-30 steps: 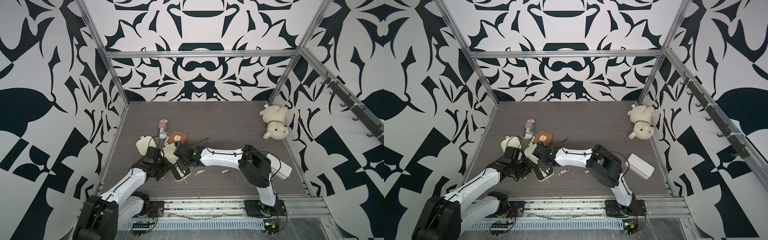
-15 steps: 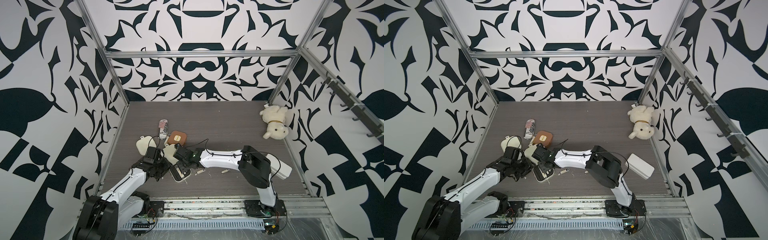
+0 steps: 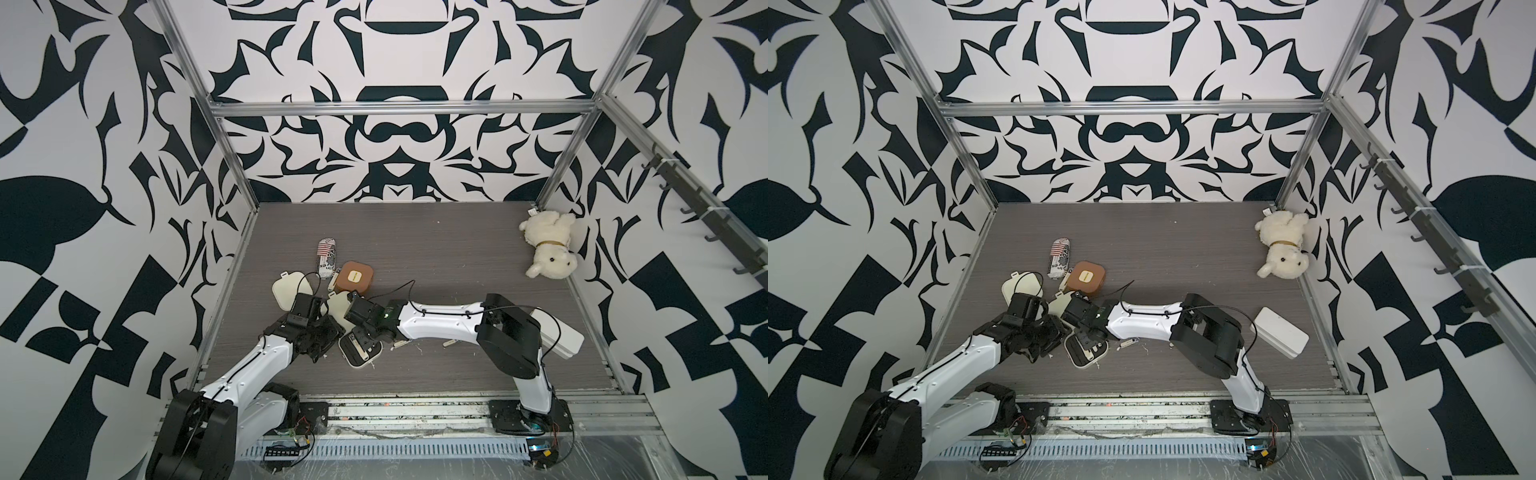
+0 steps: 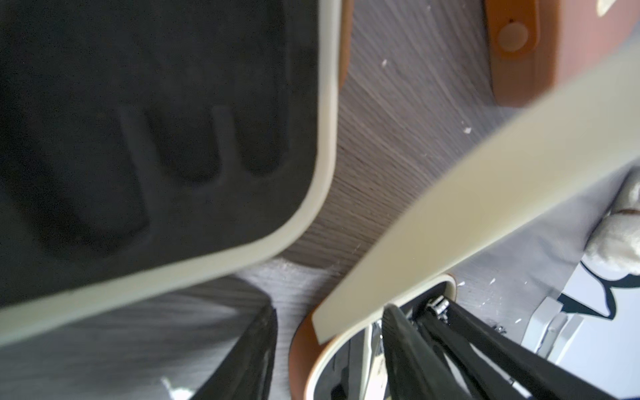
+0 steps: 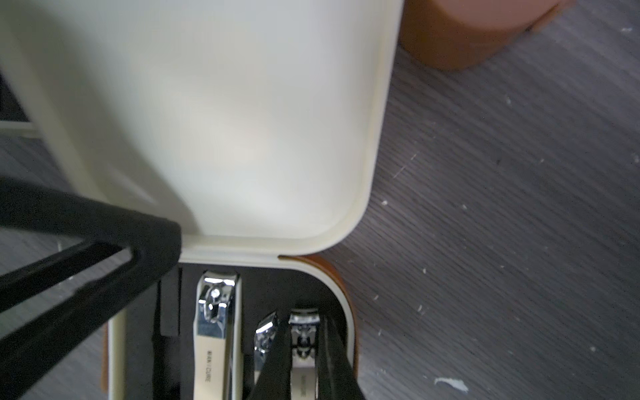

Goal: Organize nail clipper sets
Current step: Place the nail clipper in the storage box.

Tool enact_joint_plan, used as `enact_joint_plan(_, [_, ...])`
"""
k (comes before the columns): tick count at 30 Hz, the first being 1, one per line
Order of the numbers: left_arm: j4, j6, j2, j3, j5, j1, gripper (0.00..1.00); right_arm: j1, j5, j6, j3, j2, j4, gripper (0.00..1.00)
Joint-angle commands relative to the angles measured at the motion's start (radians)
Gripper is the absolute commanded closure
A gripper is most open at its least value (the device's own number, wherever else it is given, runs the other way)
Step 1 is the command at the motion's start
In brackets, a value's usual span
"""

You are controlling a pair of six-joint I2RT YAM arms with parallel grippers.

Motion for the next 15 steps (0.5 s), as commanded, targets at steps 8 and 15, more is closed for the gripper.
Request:
enact_joint_plan(8, [-0.186,0.08,-0.046,0.184,-0.04,-0.003,0.44,0.005,0.015,-0.01,-0.014,-0.066,-0.032,0.91])
enact_joint_plan(15, [-0.131,0.113,0.085,0.284,0.003,-0.003,0.5,0.005,0.017,-0.01,-0.042,-0.074,-0.021,0.91])
